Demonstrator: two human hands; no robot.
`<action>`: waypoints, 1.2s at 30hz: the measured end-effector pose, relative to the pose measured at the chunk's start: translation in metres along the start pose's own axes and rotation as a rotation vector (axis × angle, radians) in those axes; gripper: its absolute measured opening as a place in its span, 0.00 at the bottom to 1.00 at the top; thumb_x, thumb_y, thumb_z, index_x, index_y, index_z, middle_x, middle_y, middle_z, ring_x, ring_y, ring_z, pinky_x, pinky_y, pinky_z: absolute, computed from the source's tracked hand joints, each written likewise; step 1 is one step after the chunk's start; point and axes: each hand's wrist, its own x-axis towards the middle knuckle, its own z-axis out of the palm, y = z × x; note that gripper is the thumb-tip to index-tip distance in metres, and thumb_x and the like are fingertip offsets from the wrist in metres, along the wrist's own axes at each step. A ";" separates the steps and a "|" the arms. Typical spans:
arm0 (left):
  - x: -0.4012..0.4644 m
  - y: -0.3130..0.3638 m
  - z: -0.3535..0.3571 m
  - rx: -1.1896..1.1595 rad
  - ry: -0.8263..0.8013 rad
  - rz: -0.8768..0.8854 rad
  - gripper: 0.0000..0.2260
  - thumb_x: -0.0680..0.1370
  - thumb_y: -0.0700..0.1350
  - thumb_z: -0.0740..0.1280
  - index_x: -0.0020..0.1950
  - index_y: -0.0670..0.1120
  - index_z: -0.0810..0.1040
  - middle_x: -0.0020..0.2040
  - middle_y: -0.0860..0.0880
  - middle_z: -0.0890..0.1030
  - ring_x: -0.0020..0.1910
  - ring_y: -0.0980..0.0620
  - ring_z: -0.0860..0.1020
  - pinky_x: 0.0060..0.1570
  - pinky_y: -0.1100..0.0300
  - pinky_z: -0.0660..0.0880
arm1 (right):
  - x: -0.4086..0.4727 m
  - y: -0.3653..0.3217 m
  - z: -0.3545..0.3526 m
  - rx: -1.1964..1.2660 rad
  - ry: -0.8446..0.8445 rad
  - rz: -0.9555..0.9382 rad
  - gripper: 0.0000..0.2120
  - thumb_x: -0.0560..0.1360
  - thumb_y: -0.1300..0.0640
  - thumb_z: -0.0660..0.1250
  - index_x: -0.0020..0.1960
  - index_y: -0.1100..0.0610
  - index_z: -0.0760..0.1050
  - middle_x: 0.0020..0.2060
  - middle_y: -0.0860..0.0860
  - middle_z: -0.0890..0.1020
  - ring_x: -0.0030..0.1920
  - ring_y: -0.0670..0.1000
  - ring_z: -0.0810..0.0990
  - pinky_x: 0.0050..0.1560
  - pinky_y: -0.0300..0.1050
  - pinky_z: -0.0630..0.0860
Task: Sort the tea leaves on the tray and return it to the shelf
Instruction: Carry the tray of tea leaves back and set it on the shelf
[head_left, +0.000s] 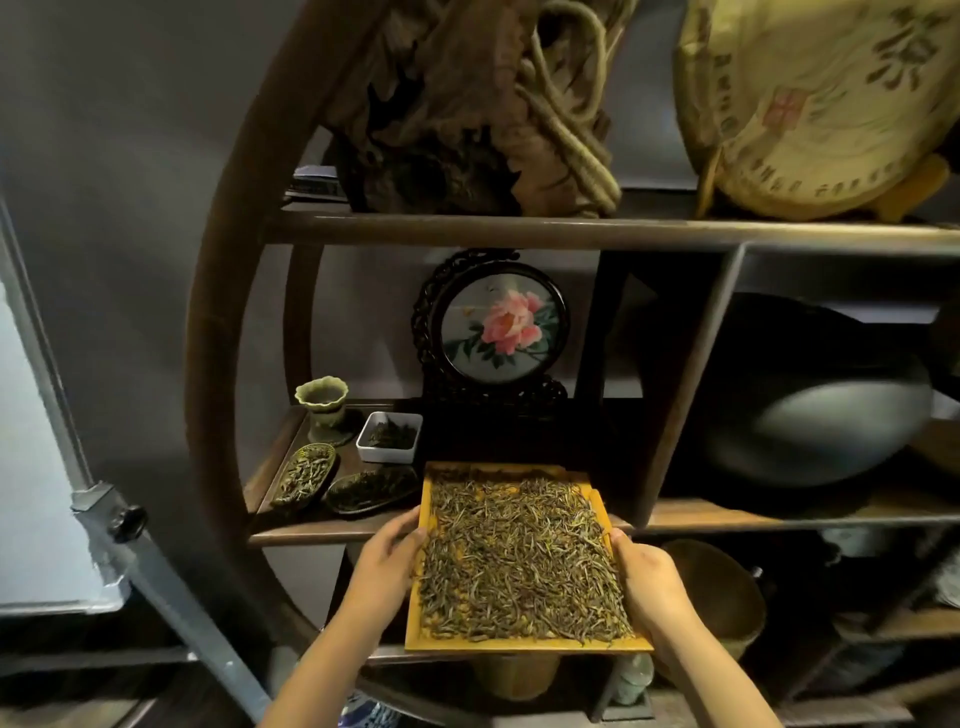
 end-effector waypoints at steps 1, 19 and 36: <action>0.008 -0.001 0.000 0.010 0.003 0.006 0.11 0.83 0.40 0.61 0.61 0.51 0.78 0.34 0.56 0.84 0.29 0.52 0.80 0.30 0.68 0.76 | 0.006 0.000 0.004 0.004 0.003 0.010 0.26 0.81 0.48 0.57 0.44 0.70 0.80 0.41 0.63 0.84 0.46 0.63 0.82 0.46 0.53 0.78; 0.016 -0.020 -0.010 0.163 -0.079 -0.028 0.13 0.81 0.47 0.63 0.66 0.51 0.72 0.36 0.55 0.85 0.37 0.60 0.83 0.39 0.63 0.78 | 0.033 0.000 0.018 0.053 0.032 0.085 0.21 0.80 0.48 0.59 0.39 0.61 0.82 0.40 0.60 0.85 0.47 0.60 0.82 0.49 0.52 0.77; -0.033 -0.025 -0.015 0.504 -0.082 0.087 0.40 0.67 0.39 0.79 0.74 0.57 0.65 0.55 0.49 0.81 0.43 0.48 0.83 0.46 0.53 0.82 | 0.016 0.004 -0.012 0.255 -0.240 0.142 0.17 0.79 0.50 0.59 0.41 0.59 0.78 0.28 0.50 0.80 0.25 0.45 0.77 0.23 0.33 0.70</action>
